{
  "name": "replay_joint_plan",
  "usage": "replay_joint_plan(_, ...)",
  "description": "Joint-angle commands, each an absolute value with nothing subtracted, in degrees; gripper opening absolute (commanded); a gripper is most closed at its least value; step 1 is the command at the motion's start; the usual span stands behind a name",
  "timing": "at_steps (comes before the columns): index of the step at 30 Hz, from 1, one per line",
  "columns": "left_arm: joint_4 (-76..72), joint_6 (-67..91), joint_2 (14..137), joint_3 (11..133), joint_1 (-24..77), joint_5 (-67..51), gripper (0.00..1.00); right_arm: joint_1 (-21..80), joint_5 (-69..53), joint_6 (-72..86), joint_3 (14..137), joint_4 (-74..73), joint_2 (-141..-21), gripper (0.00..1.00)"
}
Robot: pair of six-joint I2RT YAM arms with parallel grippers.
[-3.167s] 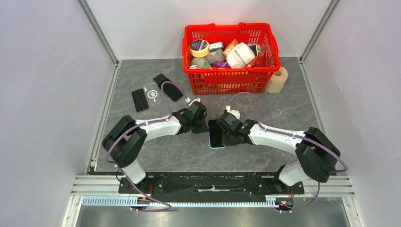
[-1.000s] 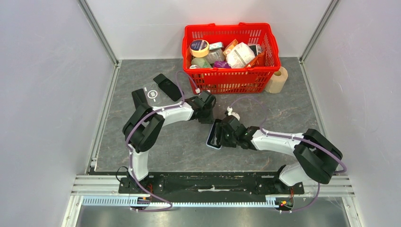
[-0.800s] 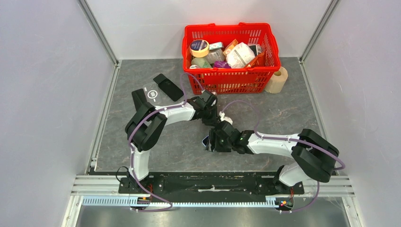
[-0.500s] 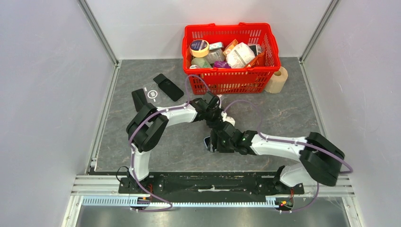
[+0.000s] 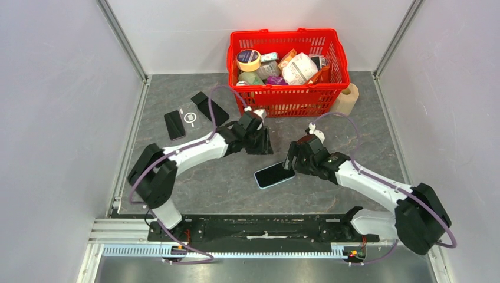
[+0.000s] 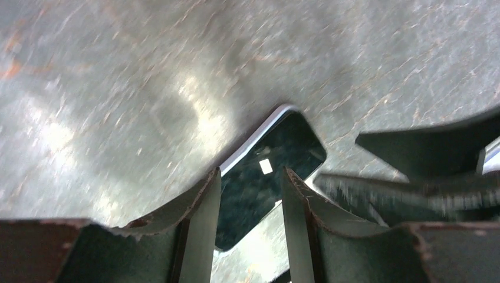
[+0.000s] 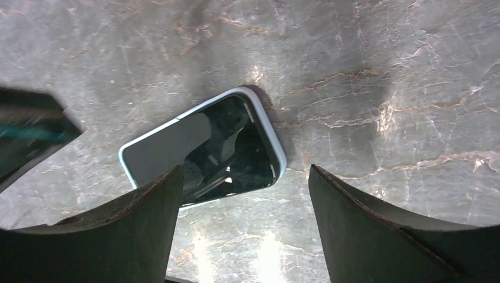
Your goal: Put the phone into the phone case
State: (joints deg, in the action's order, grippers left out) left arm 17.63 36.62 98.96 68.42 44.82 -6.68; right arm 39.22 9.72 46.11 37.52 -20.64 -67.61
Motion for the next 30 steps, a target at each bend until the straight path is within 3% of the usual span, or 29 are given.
replay_joint_plan(1, 16.9, 41.8, 92.0, 59.2, 44.9, -1.4, 0.48, 36.4, 4.9, 41.1, 39.9, -17.7, -72.9, 0.86)
replay_joint_plan(7, 13.8, 44.5, 86.0, 50.1, 44.9, -2.8, 0.49, 35.9, 4.0, 40.2, 42.1, -15.0, -80.0, 0.9)
replay_joint_plan(18, 10.9, 46.4, 83.6, 44.3, 44.9, -5.9, 0.49, 36.7, 1.6, 42.4, 38.0, -10.7, -80.4, 0.87)
replay_joint_plan(30, 12.2, 45.4, 84.3, 43.9, 44.8, -5.8, 0.49, 49.0, 4.1, 49.7, 36.7, -12.1, -79.0, 0.83)
